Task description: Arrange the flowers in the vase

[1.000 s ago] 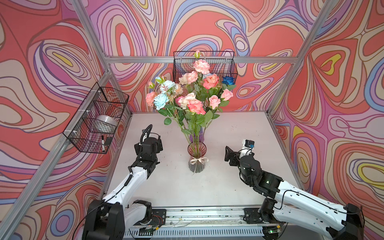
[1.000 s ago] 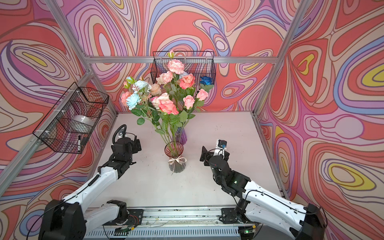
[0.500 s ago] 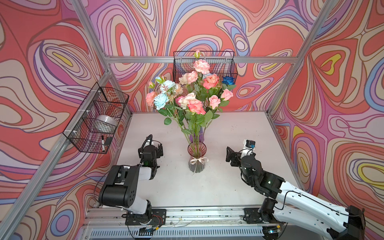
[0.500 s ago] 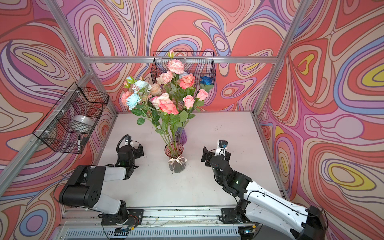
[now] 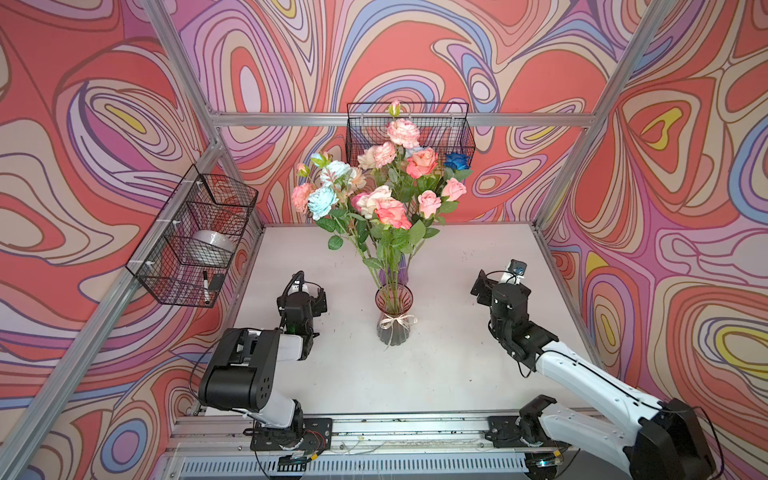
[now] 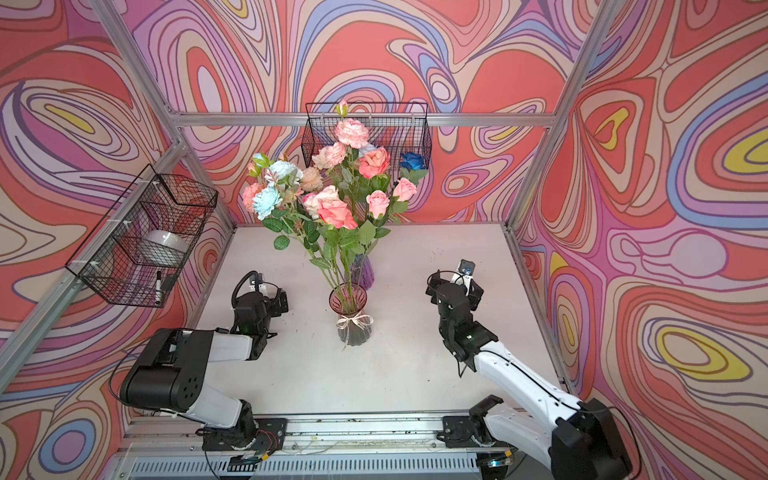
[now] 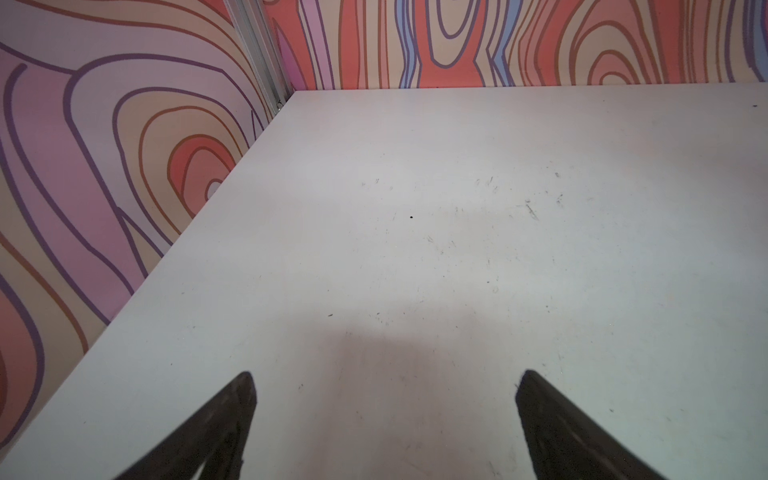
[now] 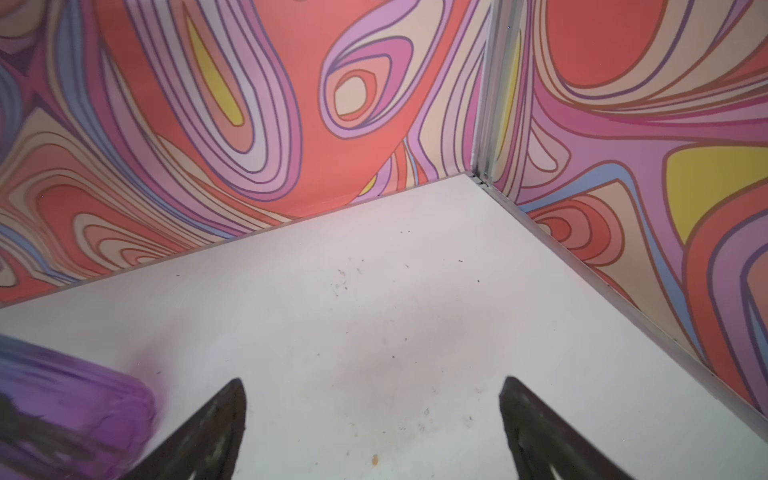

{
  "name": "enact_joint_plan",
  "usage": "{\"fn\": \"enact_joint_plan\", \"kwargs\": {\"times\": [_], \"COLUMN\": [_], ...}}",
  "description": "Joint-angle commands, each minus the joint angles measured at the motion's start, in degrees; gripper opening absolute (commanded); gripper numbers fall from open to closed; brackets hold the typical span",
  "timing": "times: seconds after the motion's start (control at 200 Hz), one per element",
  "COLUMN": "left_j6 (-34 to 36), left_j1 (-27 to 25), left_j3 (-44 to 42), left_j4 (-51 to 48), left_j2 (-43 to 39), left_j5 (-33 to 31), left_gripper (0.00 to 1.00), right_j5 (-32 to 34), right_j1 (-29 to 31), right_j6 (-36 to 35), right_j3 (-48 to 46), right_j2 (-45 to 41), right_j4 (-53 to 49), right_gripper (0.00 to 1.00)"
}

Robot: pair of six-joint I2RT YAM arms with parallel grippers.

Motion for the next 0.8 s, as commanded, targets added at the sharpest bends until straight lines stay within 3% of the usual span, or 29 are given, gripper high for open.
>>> {"fn": "enact_joint_plan", "kwargs": {"times": [0.0,0.12,0.24,0.32,0.521,0.636,0.796], "left_j6": [0.1,0.2,0.2,0.2,0.2,0.1,0.2], "left_j1": [0.3,0.2,0.2,0.3,0.2,0.2,0.2], "left_j3": [-0.1,0.0,-0.1,-0.1,-0.2,-0.1,-0.2], "left_j4": [3.1,2.9,2.9,2.9,3.0,3.0,3.0], "left_j2": [0.3,0.3,0.3,0.2,0.1,0.2,0.2], "left_j5": [0.4,0.4,0.4,0.4,0.3,0.4,0.3], "left_gripper": [1.00,1.00,1.00,1.00,1.00,1.00,1.00], "right_j5": [-7.9,-15.1,-19.2,-23.3,-23.4,-23.8,-32.1], "right_j1": [-6.5,-14.8,-18.3,-20.0,-22.5,-23.9,-25.3], "right_j6": [-3.9,-7.0,-11.2,-12.7,-14.5,-12.9,-14.3], "right_j3": [-2.6,-4.6,-8.2,-6.7,-3.9,-5.4,-3.4], "right_j2": [4.6,11.3,18.1,18.6,25.0,29.9,34.0], "right_j4": [10.5,19.2,34.0,33.0,31.5,37.9,38.4], "right_gripper": [0.98,0.98,0.98,0.98,0.98,0.98,0.98]}}
